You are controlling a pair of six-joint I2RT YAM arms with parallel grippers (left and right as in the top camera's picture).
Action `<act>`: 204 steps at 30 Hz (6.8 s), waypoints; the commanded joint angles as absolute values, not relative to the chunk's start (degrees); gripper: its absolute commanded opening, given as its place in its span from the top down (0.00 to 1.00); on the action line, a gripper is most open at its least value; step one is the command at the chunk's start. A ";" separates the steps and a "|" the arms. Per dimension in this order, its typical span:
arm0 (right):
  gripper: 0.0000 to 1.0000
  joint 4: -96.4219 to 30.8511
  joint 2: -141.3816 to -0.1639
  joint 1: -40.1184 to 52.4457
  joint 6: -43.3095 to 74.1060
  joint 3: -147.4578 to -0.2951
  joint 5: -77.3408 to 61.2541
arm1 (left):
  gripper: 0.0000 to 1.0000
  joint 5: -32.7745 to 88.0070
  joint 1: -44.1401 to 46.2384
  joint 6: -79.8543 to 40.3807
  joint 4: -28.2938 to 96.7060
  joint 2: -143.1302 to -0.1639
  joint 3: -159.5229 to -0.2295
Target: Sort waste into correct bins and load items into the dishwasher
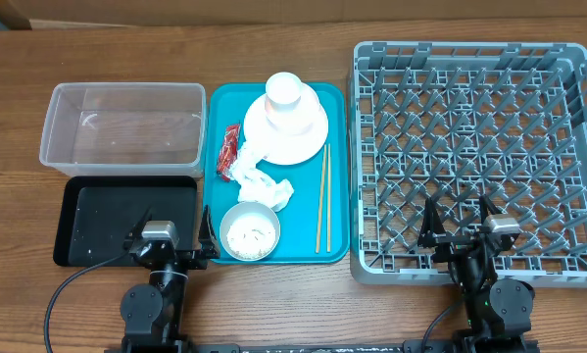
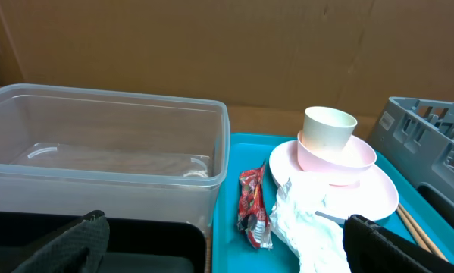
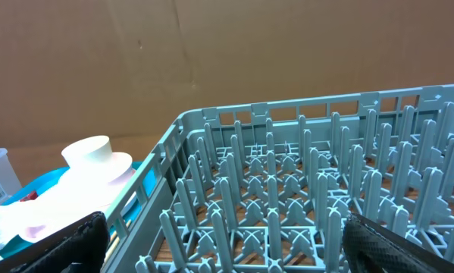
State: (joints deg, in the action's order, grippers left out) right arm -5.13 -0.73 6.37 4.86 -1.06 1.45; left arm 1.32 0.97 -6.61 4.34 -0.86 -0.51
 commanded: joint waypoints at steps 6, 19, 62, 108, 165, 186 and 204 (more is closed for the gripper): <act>0.00 -4.67 -0.16 6.31 4.67 -0.47 1.17 | 0.00 1.32 0.67 -5.54 4.40 -0.36 -0.27; 0.00 -4.67 -0.16 6.31 4.67 -0.47 1.17 | 0.00 1.32 0.67 -5.56 4.40 -0.36 -0.27; 0.00 -4.67 -0.16 6.31 4.67 -0.47 1.17 | 0.00 1.19 0.67 -5.63 4.21 -0.36 -0.27; 0.00 -4.67 -0.16 6.28 4.67 -0.47 1.17 | 0.00 27.05 0.78 -11.29 87.05 -66.57 -79.00; 0.00 -4.67 -0.16 6.31 4.67 -0.47 1.17 | 0.27 -1.39 19.92 -23.38 50.74 -109.47 -78.11; 0.00 -4.67 -0.16 6.31 4.67 -0.47 1.17 | 0.67 4.25 20.27 -23.35 50.11 -114.63 -78.22; 0.00 -4.67 -0.16 6.31 4.67 -0.47 1.17 | 0.96 2.92 19.84 -21.74 72.44 -112.36 -105.43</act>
